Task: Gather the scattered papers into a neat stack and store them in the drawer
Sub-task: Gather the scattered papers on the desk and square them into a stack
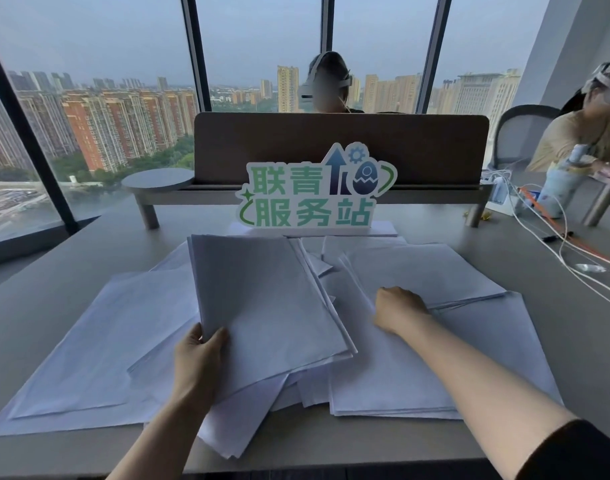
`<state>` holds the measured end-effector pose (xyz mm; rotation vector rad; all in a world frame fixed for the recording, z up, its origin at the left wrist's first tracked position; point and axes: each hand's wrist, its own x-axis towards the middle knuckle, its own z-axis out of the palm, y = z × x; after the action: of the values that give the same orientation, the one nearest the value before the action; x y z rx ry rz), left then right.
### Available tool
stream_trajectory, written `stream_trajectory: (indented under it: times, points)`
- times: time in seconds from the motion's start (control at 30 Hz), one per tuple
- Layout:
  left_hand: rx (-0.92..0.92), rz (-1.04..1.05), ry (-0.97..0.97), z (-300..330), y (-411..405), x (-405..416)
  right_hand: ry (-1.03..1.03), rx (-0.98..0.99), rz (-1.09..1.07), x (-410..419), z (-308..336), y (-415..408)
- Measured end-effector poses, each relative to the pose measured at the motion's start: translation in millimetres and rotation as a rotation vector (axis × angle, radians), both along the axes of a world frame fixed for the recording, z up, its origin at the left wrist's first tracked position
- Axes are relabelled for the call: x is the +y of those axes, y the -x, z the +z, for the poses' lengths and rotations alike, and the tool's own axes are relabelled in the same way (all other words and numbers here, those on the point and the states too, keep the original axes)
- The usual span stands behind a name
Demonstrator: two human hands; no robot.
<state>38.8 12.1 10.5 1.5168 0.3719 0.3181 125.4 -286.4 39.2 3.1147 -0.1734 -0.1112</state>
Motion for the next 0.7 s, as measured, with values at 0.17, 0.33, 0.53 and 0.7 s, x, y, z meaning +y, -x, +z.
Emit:
stream_trajectory:
  times: [0.17, 0.33, 0.53, 0.7]
  points:
    - [0.003, 0.003, 0.009, -0.4, 0.0, -0.3, 0.071, -0.067, -0.012, 1.3, -4.3, 0.4]
    - [0.007, 0.001, 0.019, 0.7, 0.6, 1.8, -0.026, -0.228, -0.084, -3.1, -4.1, 9.8]
    - [0.013, 0.003, 0.002, 4.1, 8.3, 10.1, -0.250, -0.536, -0.064, 1.1, 3.1, 14.5]
    - [0.037, 0.003, 0.003, 2.8, 16.1, 22.0, -0.480, -0.732, 0.014, 20.7, 20.6, 24.3]
